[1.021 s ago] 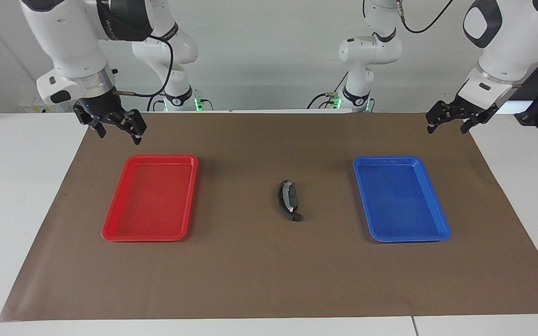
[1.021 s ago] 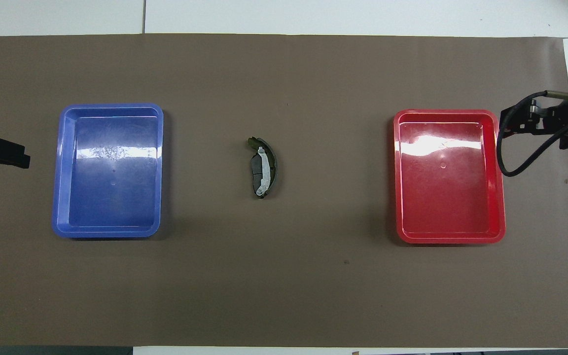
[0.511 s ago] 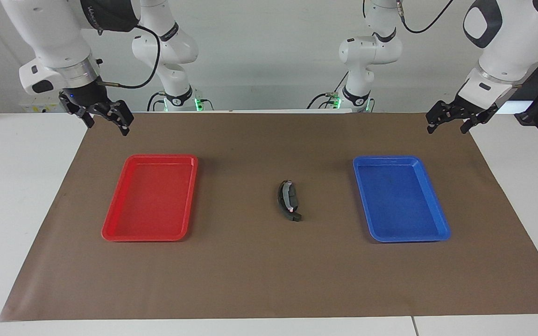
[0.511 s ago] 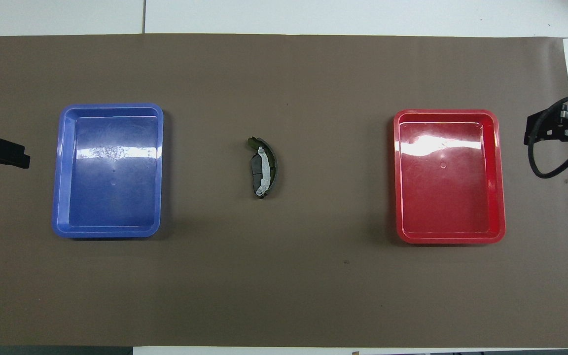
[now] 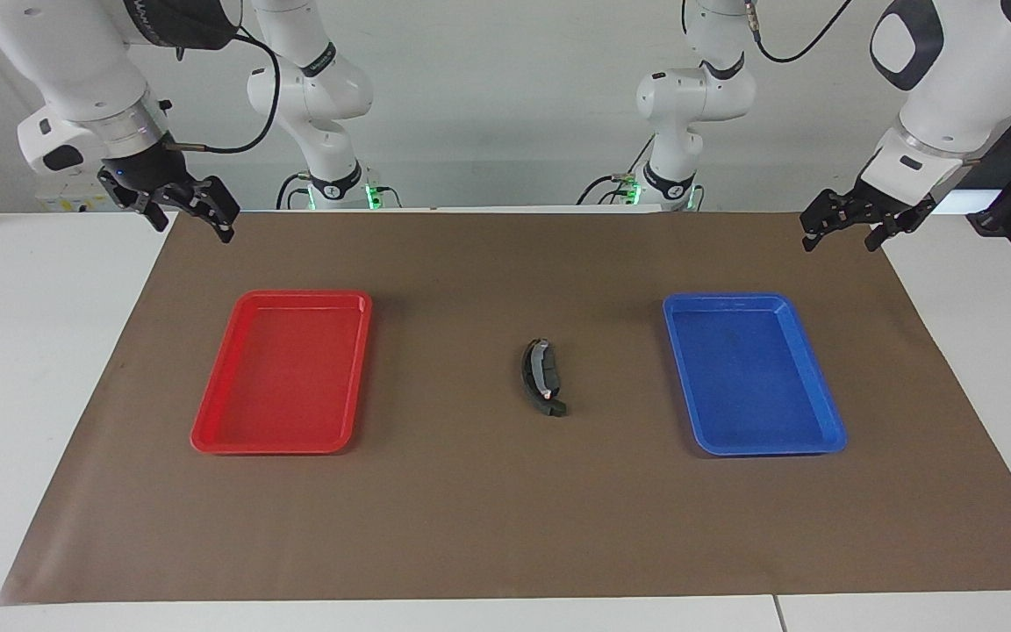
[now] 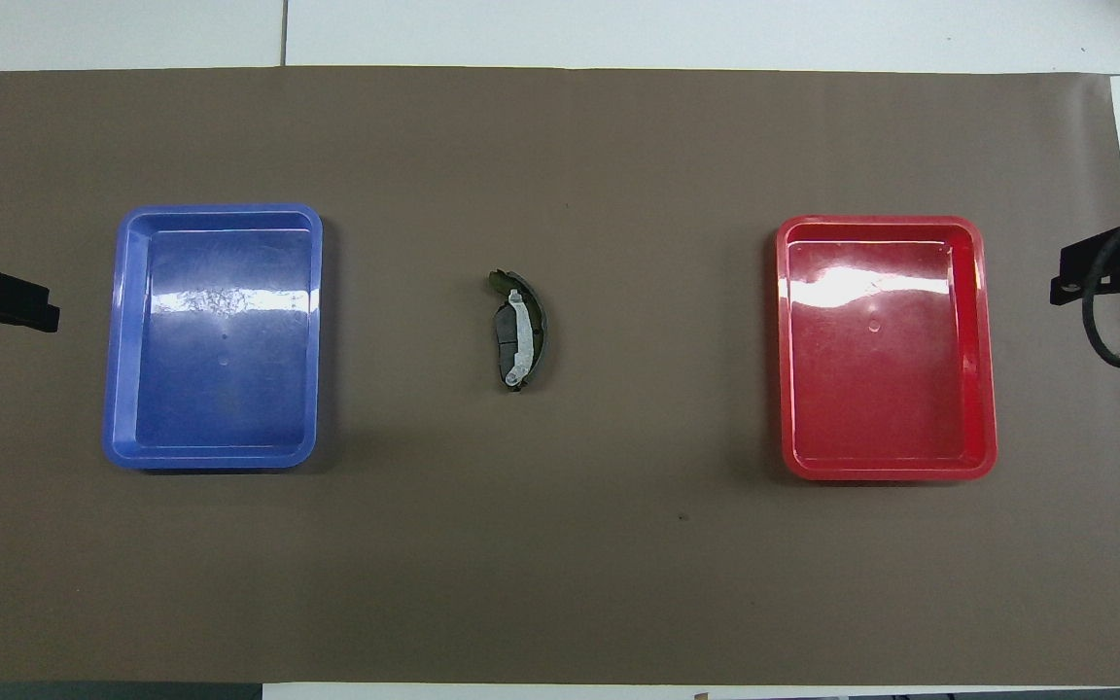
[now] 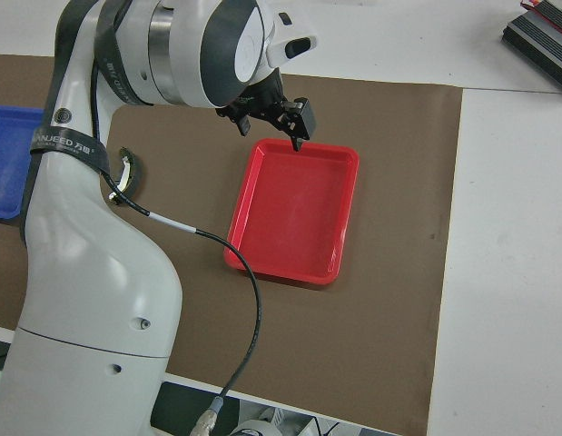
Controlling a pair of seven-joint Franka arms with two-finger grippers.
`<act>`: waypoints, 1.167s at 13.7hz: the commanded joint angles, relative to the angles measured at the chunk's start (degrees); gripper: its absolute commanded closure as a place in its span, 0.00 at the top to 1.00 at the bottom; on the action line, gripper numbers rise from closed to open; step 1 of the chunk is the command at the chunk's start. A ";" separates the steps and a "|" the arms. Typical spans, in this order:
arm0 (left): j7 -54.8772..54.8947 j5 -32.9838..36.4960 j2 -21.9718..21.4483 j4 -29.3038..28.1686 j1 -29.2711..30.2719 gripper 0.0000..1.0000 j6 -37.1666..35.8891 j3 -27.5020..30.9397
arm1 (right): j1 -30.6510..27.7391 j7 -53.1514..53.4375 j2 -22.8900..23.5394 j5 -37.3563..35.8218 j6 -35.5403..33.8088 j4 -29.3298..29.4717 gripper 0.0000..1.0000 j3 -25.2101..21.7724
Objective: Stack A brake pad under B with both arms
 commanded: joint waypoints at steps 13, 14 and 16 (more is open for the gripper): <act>0.64 0.01 -1.64 -1.91 0.51 1.00 1.12 -0.19 | -1.07 -0.67 -0.84 -0.28 2.61 -1.39 1.00 1.62; 0.64 -0.08 -1.64 -1.91 0.51 1.00 1.12 -0.19 | -0.99 -0.84 -0.84 -0.28 2.61 -1.30 1.00 1.62; 0.64 0.01 -1.72 -1.91 0.51 1.00 1.12 -0.19 | -0.81 -0.58 -0.84 -0.11 2.52 -1.30 1.00 1.62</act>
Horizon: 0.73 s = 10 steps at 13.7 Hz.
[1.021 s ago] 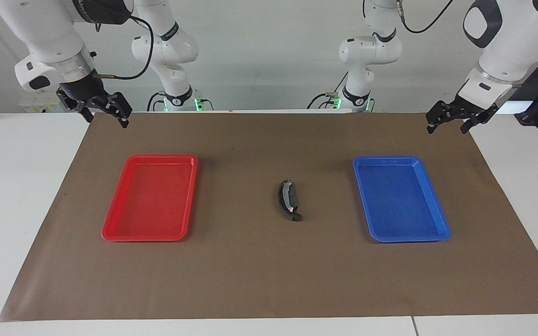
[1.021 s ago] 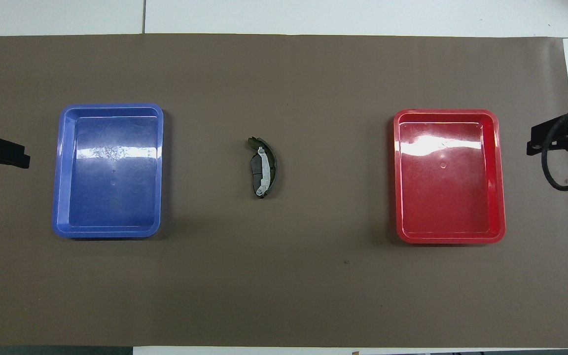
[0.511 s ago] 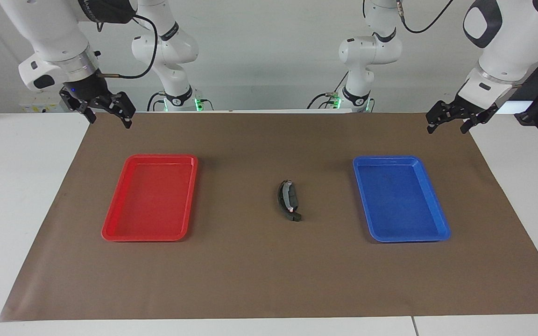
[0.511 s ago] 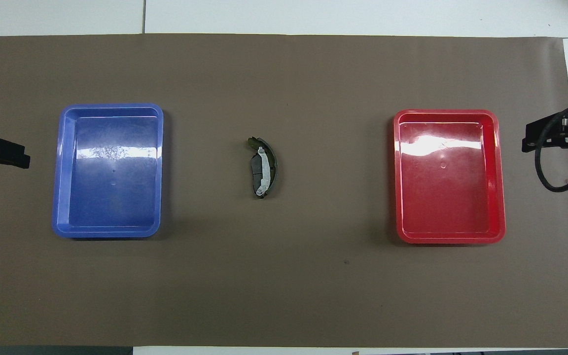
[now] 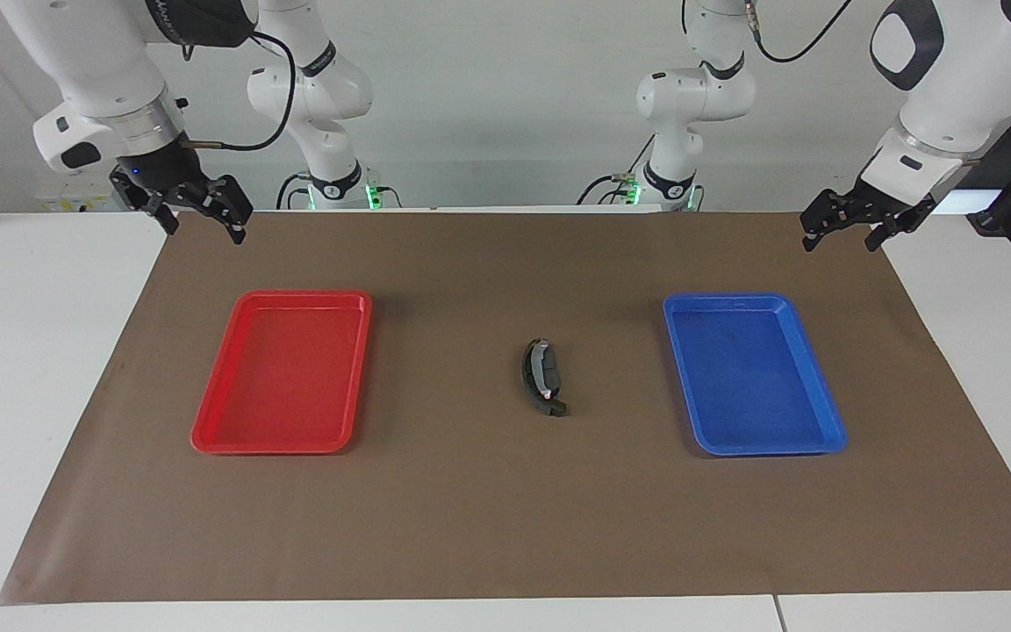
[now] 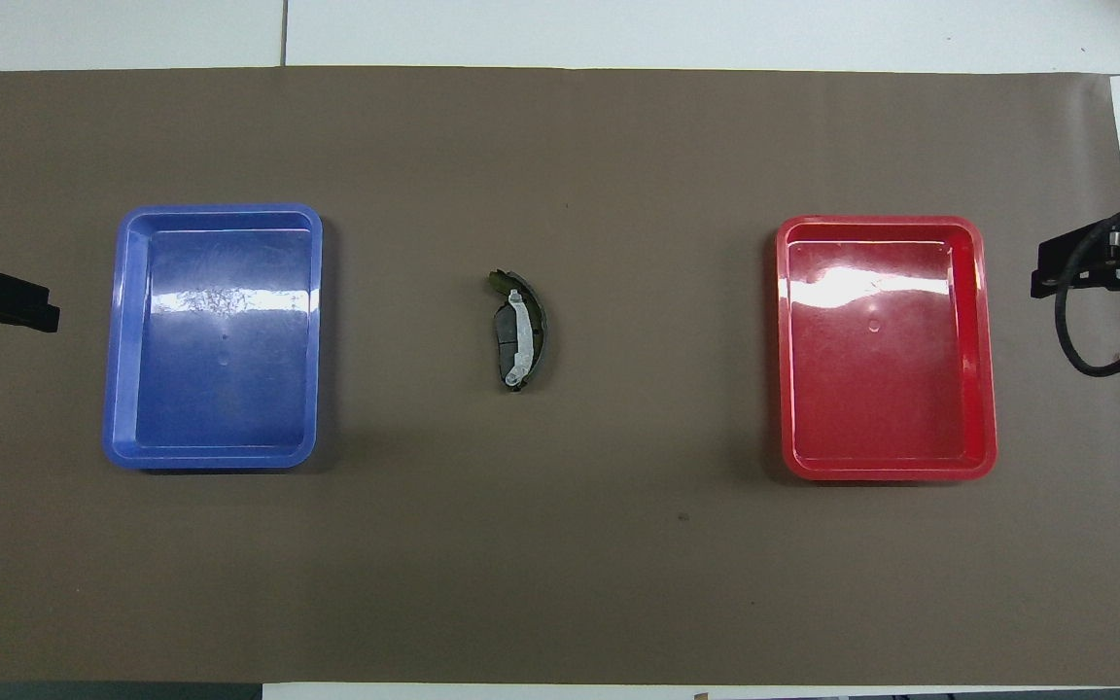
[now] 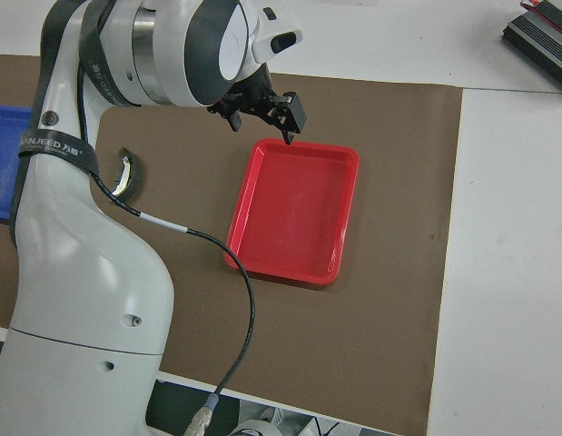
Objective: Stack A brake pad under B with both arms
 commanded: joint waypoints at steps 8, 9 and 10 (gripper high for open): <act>0.64 0.01 -1.72 -1.90 0.51 1.00 1.12 -0.19 | -0.49 -0.79 -0.79 0.27 0.90 -1.09 1.00 0.31; 0.64 0.01 -1.63 -1.90 0.51 1.00 1.12 -0.19 | -0.49 -0.88 -0.79 0.27 0.90 -1.09 1.00 0.31; 0.64 0.01 -1.72 -1.90 0.51 1.00 1.12 -0.19 | -0.49 -1.14 -0.79 0.27 0.90 -1.09 1.00 0.31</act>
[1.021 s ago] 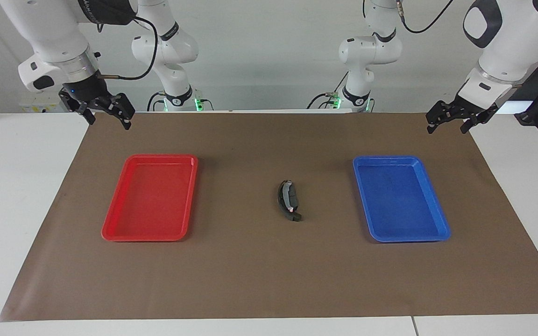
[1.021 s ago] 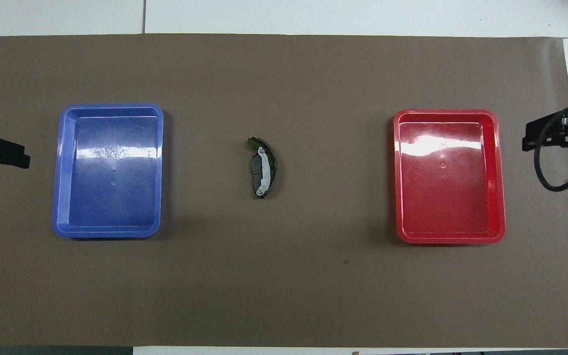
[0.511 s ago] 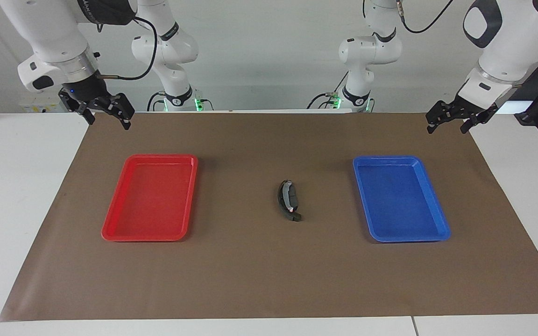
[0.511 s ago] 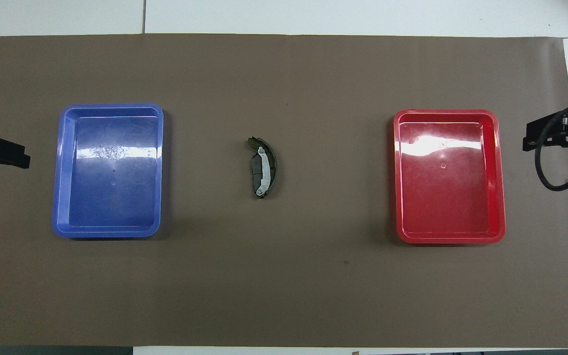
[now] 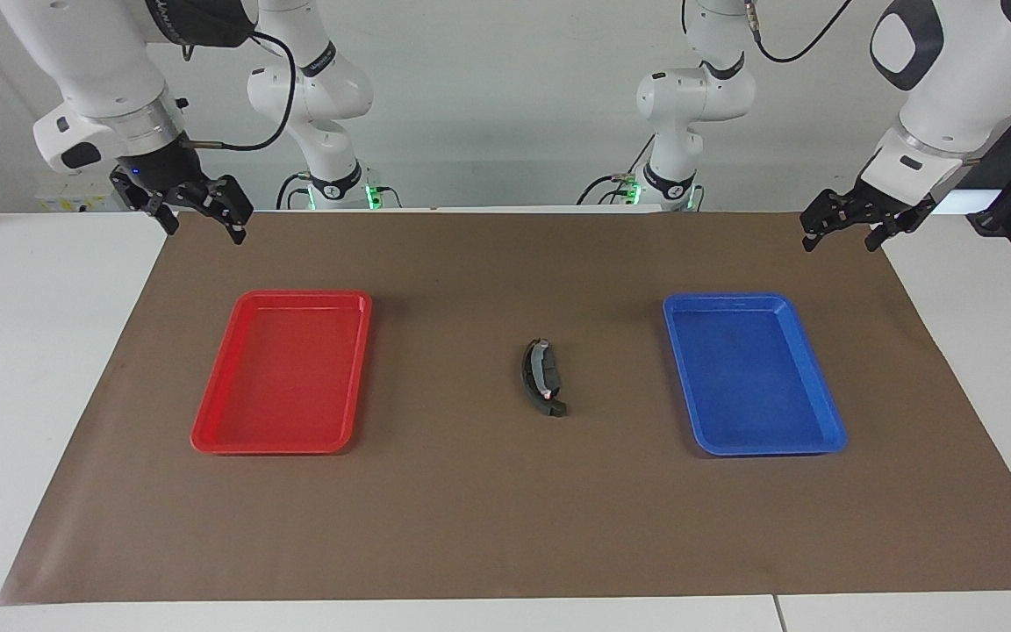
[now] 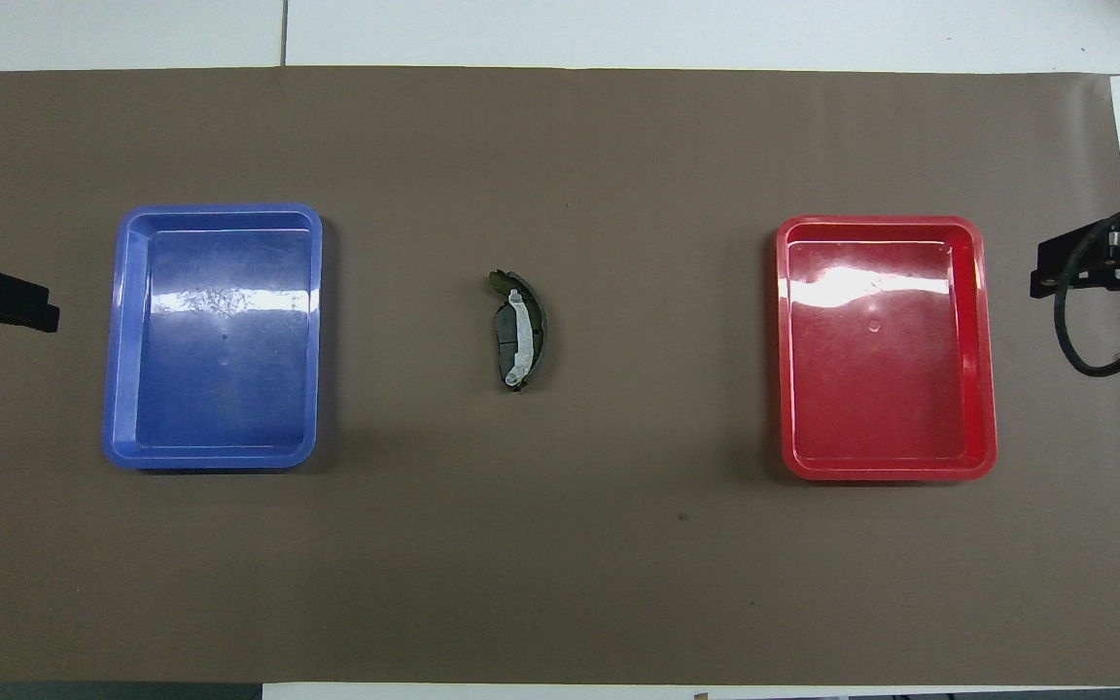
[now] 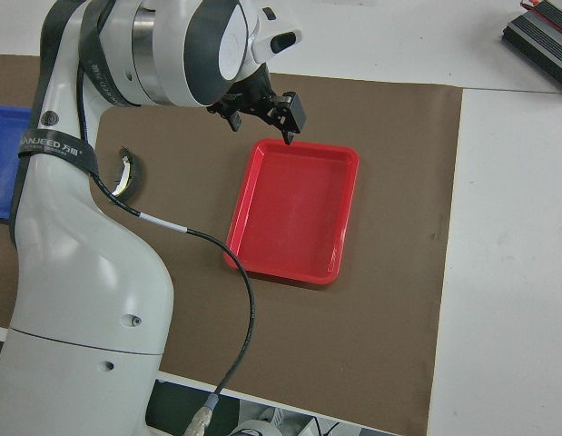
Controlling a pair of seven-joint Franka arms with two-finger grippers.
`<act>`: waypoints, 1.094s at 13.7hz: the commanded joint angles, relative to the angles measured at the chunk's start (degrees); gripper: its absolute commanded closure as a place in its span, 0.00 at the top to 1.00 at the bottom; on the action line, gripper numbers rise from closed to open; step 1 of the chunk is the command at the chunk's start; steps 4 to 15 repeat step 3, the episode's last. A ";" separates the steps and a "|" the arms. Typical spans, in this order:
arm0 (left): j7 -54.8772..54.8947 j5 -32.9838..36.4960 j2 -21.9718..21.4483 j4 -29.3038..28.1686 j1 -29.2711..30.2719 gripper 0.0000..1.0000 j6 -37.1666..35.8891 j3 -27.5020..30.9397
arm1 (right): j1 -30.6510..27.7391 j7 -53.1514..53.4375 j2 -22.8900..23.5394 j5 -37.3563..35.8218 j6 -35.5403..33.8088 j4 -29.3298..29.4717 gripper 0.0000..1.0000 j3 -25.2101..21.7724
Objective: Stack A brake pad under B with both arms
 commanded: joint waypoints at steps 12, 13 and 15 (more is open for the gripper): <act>0.64 0.01 -1.63 -1.90 0.51 1.00 1.12 -0.19 | -0.50 -1.31 -0.79 0.26 0.99 -1.09 1.00 0.30; 0.64 0.01 -1.63 -1.90 0.51 1.00 1.12 -0.19 | -0.50 -1.31 -0.79 0.26 0.99 -1.09 1.00 0.30; 0.64 0.01 -1.63 -1.90 0.51 1.00 1.12 -0.19 | -0.50 -1.31 -0.79 0.26 0.99 -1.09 1.00 0.30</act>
